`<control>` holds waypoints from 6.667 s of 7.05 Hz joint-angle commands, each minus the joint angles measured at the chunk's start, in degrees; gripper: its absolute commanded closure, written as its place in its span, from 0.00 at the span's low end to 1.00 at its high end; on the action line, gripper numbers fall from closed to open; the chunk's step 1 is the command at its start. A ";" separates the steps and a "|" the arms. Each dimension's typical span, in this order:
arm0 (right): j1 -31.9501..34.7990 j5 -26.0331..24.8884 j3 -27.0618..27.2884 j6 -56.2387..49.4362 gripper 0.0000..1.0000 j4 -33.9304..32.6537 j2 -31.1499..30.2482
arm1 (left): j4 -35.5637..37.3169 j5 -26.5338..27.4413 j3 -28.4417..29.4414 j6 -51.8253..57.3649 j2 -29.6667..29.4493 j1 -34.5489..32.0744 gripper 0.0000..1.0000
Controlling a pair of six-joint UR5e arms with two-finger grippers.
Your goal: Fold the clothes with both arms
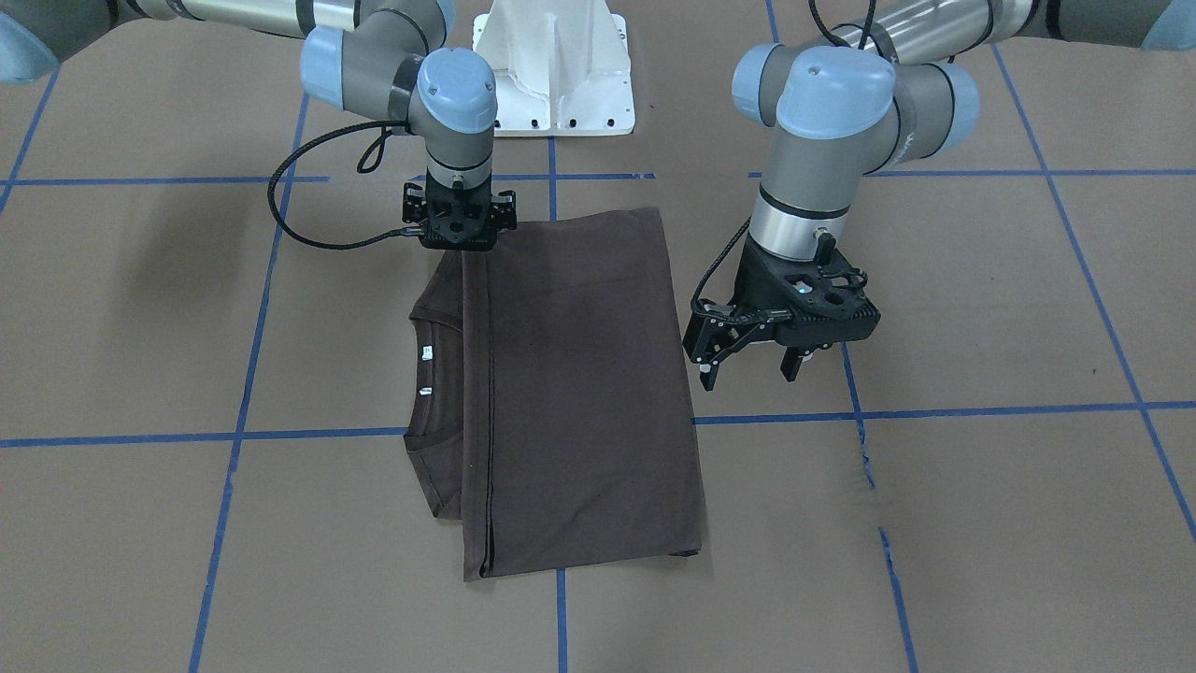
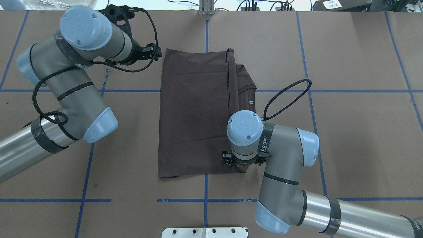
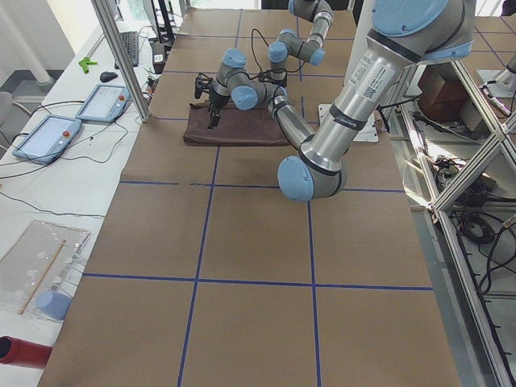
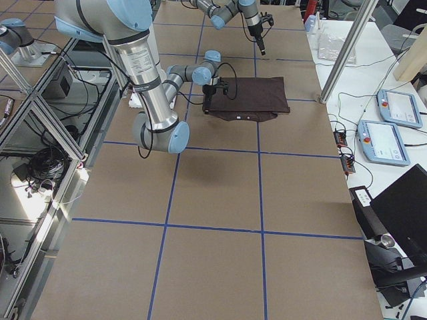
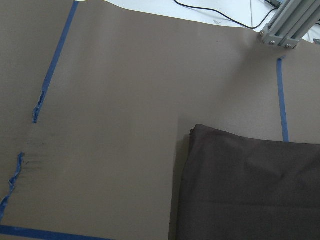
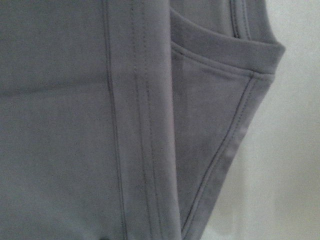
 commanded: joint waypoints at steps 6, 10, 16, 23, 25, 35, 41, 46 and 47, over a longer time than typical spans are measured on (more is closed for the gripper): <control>2.68 -0.18 0.80 -3.69 0.00 -3.56 -2.90 | -0.44 -0.09 -0.09 -0.52 -0.17 0.16 0.00; 6.20 -0.27 11.78 -10.29 0.00 -6.46 -12.68 | -0.44 -0.09 -0.09 -1.66 -0.26 0.34 0.00; 9.90 0.35 11.16 -10.47 0.00 5.76 -3.88 | -1.23 -3.52 -8.32 -26.17 7.02 13.04 0.00; 12.80 3.43 13.46 -9.77 0.00 5.67 -3.88 | 3.43 7.38 -8.88 -43.94 8.00 30.22 0.10; 12.80 3.43 13.54 -9.42 0.00 5.67 -3.88 | 3.51 7.29 -8.44 -44.20 8.00 30.40 0.13; 13.77 5.00 13.63 -9.33 0.00 5.67 -3.97 | 4.83 7.03 -9.13 -44.82 7.74 30.49 1.00; 5.18 3.00 13.81 28.04 0.00 8.11 -5.55 | 4.83 6.86 -9.23 -36.73 8.00 28.73 1.00; 0.49 -2.38 11.35 35.94 0.00 8.48 -6.87 | 6.77 6.85 -11.95 -34.54 8.09 28.29 1.00; 0.41 -2.38 10.30 35.94 0.00 8.48 -6.78 | 6.77 6.77 -11.95 -34.53 8.09 28.29 1.00</control>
